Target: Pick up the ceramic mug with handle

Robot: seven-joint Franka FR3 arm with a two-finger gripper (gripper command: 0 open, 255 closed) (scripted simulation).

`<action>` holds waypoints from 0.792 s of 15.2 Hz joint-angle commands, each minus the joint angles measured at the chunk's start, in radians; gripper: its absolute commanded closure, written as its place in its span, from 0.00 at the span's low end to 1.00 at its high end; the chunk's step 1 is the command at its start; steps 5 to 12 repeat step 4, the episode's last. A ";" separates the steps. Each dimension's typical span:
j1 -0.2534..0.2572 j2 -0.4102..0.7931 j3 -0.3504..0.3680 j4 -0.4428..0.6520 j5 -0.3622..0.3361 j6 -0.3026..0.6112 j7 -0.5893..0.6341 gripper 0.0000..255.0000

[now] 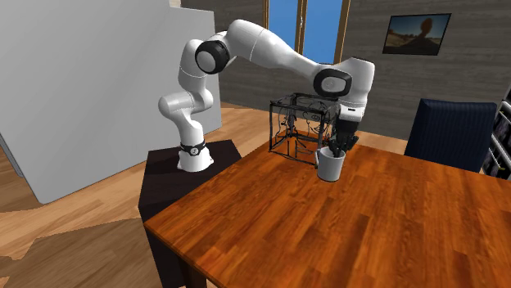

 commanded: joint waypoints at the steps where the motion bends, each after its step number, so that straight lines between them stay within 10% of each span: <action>1: 0.001 -0.008 0.003 0.013 0.005 -0.020 -0.003 1.00; 12: 0.001 -0.013 0.005 0.021 0.008 -0.033 -0.005 1.00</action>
